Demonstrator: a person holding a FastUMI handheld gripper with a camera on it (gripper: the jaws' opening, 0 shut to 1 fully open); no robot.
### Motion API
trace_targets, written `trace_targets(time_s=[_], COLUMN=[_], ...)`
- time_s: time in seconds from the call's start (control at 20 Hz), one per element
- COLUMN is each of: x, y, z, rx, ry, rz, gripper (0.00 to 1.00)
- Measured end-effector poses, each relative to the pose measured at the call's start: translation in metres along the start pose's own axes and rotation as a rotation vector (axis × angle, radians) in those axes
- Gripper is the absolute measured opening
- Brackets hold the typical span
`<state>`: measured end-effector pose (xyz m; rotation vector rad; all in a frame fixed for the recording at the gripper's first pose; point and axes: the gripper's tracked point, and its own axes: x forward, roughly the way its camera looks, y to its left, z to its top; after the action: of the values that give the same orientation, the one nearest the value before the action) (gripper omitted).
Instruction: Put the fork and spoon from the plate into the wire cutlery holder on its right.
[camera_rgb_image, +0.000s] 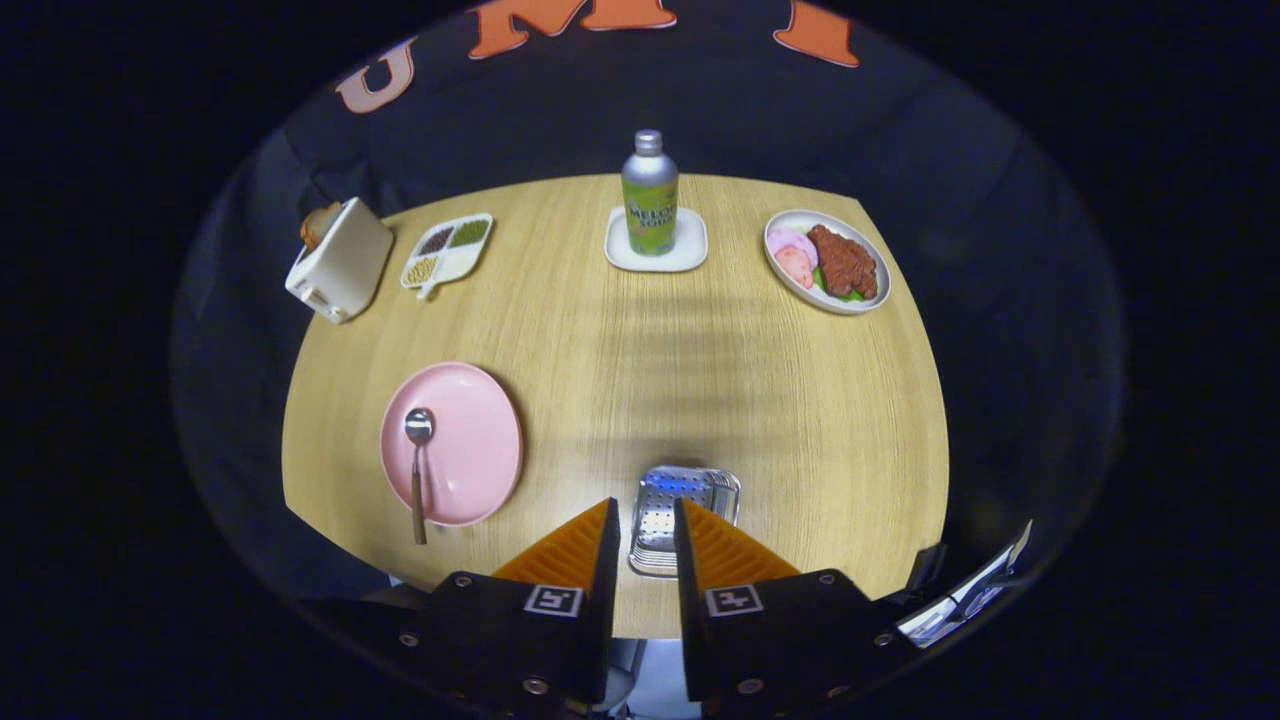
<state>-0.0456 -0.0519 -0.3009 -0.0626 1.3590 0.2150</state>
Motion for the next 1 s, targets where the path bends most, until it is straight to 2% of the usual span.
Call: trace_targets(time_s=[0.1, 0.25, 0.35, 0.4, 0.45, 0.65, 0.7, 0.8, 1.0], x=[-0.008, -0.013, -0.015, -0.014, -0.012, -0.012, -0.016, -0.029, -0.038], y=[0.006, 0.023, 0.042, 0.050, 0.060, 0.097, 0.100, 0.110, 0.137], z=[0.014, 0.024, 0.025, 0.023, 0.018, 0.021, 0.027, 0.042, 0.047], rx=[0.007, 0.041, 0.064, 0.074, 0.096, 0.144, 0.134, 0.115, 0.070], ry=[-0.104, -0.243, -0.315, -0.337, -0.357, -0.488, -0.542, -0.656, -0.744], rz=[-0.026, -0.064, -0.049, -0.045, -0.046, 0.018, 0.018, 0.018, 0.032], gripper=[0.43, 0.46, 0.48, 0.55, 0.57, 0.59, 0.68, 0.77, 0.86])
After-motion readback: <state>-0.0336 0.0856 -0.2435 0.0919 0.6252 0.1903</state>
